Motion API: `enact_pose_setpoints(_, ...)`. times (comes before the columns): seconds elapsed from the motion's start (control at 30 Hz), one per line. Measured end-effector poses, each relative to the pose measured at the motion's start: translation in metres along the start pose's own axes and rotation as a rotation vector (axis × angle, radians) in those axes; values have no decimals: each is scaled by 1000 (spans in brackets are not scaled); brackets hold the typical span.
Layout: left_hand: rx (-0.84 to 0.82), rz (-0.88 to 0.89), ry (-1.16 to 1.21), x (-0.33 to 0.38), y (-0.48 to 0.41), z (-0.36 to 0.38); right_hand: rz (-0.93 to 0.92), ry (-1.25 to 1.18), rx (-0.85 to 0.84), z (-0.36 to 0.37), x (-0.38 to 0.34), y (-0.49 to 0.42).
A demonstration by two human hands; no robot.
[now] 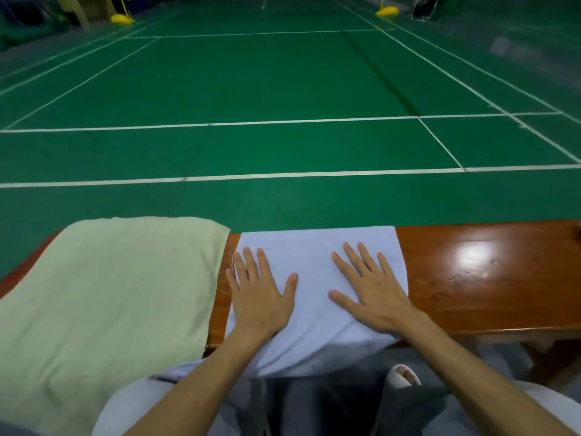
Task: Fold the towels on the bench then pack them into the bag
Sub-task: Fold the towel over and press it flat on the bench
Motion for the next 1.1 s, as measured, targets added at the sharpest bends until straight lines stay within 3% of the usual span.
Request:
enact_pose_setpoints(0.23,-36,-1,-36,-11,-2,-11,106,-2,18,-28,47,21)
enact_pose_setpoints(0.37,172,302,22,20,-3,-21,167,-71,67,-20,17,18)
enact_pose_setpoints(0.43,121,386,-12,32,-2,-11,189,-93,56,-5,1,17)
enact_pose_setpoints(0.63,-24,213,-59,-3,-18,2,149,13,26,-11,28,19)
enact_pose_setpoints(0.87,-77,255,142,-4,-4,-8,135,38,1,-18,56,30)
enact_pose_setpoints(0.93,43,157,218,-15,-5,-23,157,-19,75,-22,52,31)
enact_pose_setpoints(1.0,198,3,165,-32,-3,-39,192,-135,319,-38,45,31)
enact_pose_setpoints(1.07,155,-143,81,-46,-2,-44,307,-154,571,-59,40,35)
enact_pose_setpoints(1.1,87,-194,69,-50,-2,-44,413,-149,594,-64,41,37)
Point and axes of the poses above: each hand's wrist, its own y-axis away from the middle knuckle, its own z-axis out of the palm, x = y × z, the point moved 7 cm from there along -y, towards the middle knuckle, and after that the axes turned 14 degrees about -y, right-handed, at the moved point
